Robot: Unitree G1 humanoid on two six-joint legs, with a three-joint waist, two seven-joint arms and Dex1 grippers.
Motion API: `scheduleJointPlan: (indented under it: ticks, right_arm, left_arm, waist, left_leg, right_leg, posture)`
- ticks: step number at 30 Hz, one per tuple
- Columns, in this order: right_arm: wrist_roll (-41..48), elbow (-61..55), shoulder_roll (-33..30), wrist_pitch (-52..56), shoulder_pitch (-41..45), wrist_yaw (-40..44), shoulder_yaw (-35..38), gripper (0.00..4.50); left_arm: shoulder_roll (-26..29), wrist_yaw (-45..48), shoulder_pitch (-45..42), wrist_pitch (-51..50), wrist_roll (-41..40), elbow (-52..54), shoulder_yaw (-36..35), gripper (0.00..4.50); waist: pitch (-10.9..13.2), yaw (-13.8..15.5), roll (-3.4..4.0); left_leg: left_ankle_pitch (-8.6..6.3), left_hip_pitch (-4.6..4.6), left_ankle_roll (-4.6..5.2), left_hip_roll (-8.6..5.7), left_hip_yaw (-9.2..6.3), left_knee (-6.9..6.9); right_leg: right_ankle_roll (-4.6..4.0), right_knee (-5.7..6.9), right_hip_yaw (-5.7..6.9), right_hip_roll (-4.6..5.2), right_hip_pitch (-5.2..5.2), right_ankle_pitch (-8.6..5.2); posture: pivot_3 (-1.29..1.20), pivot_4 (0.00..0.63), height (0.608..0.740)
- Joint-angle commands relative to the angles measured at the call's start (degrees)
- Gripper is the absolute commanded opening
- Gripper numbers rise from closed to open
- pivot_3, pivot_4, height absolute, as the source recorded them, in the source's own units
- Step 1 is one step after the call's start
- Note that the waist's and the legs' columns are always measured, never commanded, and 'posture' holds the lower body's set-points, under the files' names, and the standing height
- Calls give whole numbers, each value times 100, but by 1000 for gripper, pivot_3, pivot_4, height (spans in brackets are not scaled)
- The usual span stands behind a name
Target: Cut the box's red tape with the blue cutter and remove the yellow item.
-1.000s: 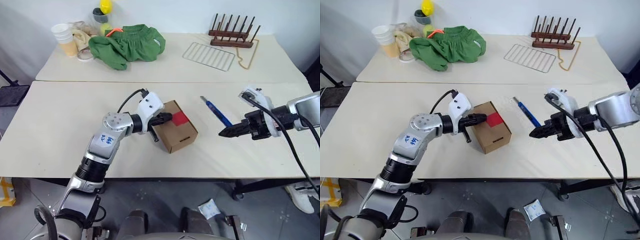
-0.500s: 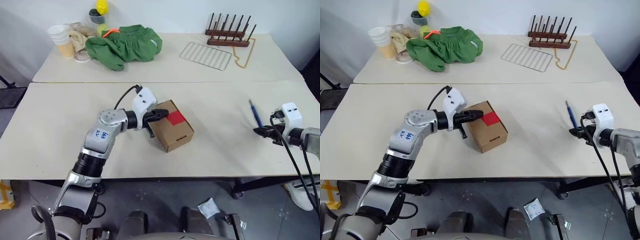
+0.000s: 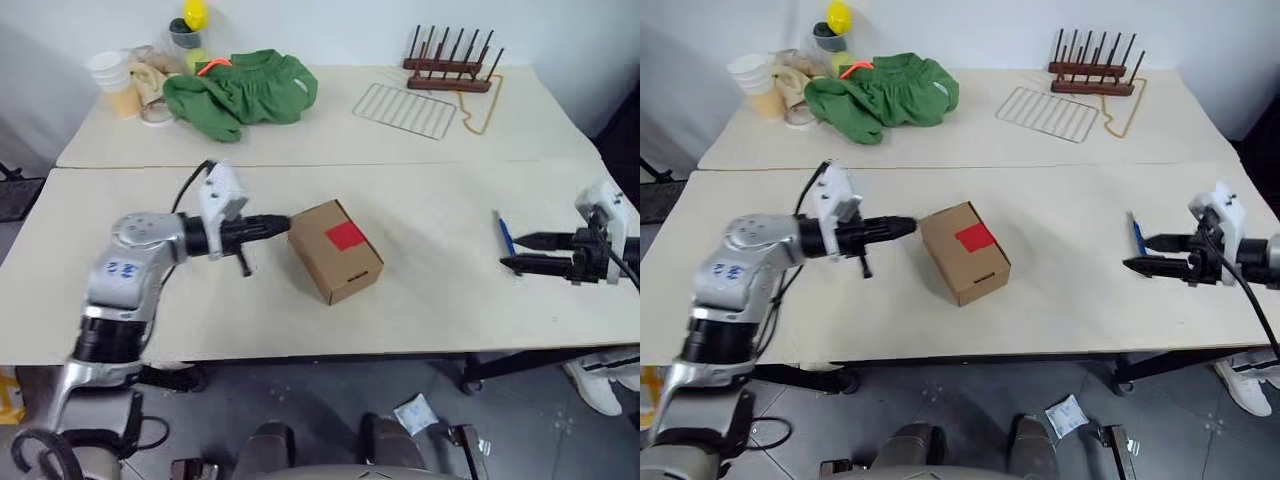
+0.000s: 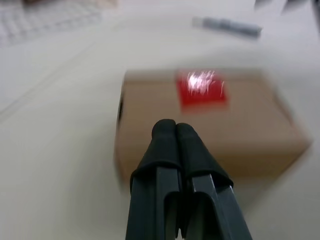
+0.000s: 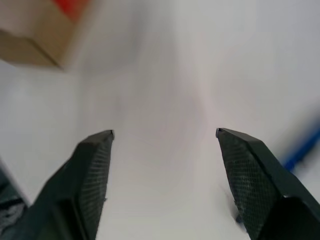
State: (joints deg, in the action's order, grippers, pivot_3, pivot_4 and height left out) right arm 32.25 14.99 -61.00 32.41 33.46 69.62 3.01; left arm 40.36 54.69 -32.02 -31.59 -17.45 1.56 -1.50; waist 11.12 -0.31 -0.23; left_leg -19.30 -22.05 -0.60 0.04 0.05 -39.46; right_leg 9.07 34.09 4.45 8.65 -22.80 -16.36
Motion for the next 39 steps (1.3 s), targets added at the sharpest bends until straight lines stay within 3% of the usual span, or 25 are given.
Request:
scheduleJointPlan:
  ticks: [1,5,7,8,14,19,33,39]
  right_arm:
    - [-492,-521,626,-383,111,-719,-186,2155]
    - [-1668,-189,1604,-1207,410,-1921,-663,824]
    - [-2023,19,1923,-1697,448,-2116,-832,136]
    - [-2115,106,2077,-1850,464,-2136,-905,27]
    - [-2093,-415,2574,-1188,327,-1922,-1171,27]
    - [-2034,-1500,2508,-276,31,-1696,-1452,27]
    - [-1553,-3176,2372,955,-564,-1496,-1502,27]
    - [-1331,-3378,2458,1202,-593,-1556,-1428,27]
  left_arm:
    - [122,-3,271,-323,-29,457,144,0]
    - [-309,-480,422,-372,152,438,435,0]
    - [-531,-646,400,-359,206,415,551,0]
    - [-667,-751,367,-397,206,411,588,0]
    - [-1110,-1157,123,-512,375,203,812,0]
    - [-1266,-1341,-32,-713,440,183,928,0]
    - [-836,-925,367,-1011,217,744,861,0]
    - [-722,-930,475,-1041,164,840,783,0]
  waist:
    - [0,35,0]
    - [1,190,0]
    - [1,214,1]
    - [1,213,1]
    - [1,129,1]
    - [1,121,1]
    - [1,160,1]
    - [1,161,1]
  left_leg:
    - [0,0,0,-1,-1,-2]
    - [-1,-17,0,-12,-4,-23]
    - [-1,-26,1,-15,-8,-30]
    - [-1,-26,1,-15,-9,-29]
    - [-1,-16,0,-10,-8,-22]
    - [-1,-13,0,-11,-8,-22]
    - [-2,-13,1,-11,-9,-24]
    - [-2,-12,1,-11,-9,-25]
  right_leg:
    - [0,2,0,1,0,0]
    - [3,0,-2,10,-1,2]
    - [4,1,-1,10,-4,2]
    - [4,0,0,10,-4,2]
    - [4,9,2,5,-3,2]
    - [4,16,1,5,-4,2]
    - [4,19,-1,6,-4,2]
    - [3,19,-2,6,-4,2]
  posture:
    - [0,150,740]
    - [0,150,740]
    - [0,150,740]
    - [0,150,740]
    - [0,150,740]
    - [0,150,740]
    - [0,150,740]
    - [0,150,740]
